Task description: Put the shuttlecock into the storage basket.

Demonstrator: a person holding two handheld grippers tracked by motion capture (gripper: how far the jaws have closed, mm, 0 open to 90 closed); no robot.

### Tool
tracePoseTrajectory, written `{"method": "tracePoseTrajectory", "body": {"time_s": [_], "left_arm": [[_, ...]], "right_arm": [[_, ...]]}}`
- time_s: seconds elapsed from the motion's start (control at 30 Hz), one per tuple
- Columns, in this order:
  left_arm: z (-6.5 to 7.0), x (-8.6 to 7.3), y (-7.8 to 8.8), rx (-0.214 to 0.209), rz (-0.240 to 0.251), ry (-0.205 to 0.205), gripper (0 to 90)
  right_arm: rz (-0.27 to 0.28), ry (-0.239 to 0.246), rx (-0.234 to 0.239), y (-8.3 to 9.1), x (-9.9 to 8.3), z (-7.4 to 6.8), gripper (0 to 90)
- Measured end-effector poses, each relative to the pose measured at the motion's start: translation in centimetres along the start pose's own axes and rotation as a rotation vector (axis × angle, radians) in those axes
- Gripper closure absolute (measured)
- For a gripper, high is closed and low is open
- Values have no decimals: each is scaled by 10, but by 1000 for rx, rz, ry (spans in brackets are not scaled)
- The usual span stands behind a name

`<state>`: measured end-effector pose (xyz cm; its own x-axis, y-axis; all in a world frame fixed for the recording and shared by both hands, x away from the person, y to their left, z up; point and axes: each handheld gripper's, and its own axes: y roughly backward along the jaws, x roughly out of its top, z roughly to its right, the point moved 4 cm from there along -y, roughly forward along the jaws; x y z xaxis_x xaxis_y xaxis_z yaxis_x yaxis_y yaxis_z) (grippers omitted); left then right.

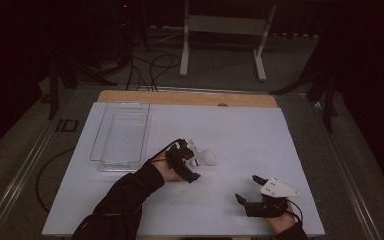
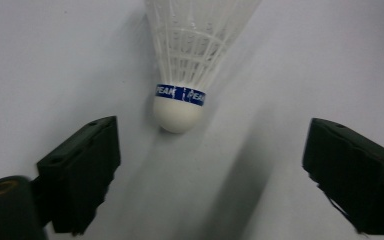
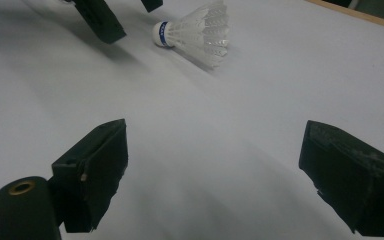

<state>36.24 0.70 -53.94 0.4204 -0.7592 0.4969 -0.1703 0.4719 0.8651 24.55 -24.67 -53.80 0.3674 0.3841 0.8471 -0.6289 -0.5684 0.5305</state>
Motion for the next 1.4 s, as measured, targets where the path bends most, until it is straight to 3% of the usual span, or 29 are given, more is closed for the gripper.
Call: {"method": "tracePoseTrajectory", "body": {"time_s": [0.17, 0.23, 0.67, 0.87, 1.4], "left_arm": [[-4, 1, -2, 8, -6, -13, 236], [-4, 2, -2, -4, 0, -16, 331], [-8, 8, -9, 4, -24, -27, 548], [-10, 10, -11, 3, -44, -36, 607], [-11, 17, -14, -3, -92, -70, 652]], "right_arm": [[2, 0, 1, 0, 0, 0, 122], [1, 1, 1, 1, 0, 0, 122], [3, 2, 3, 1, 0, 0, 122], [3, -1, 4, 1, 0, 0, 122], [4, -2, 6, 1, 0, 0, 122]]}}
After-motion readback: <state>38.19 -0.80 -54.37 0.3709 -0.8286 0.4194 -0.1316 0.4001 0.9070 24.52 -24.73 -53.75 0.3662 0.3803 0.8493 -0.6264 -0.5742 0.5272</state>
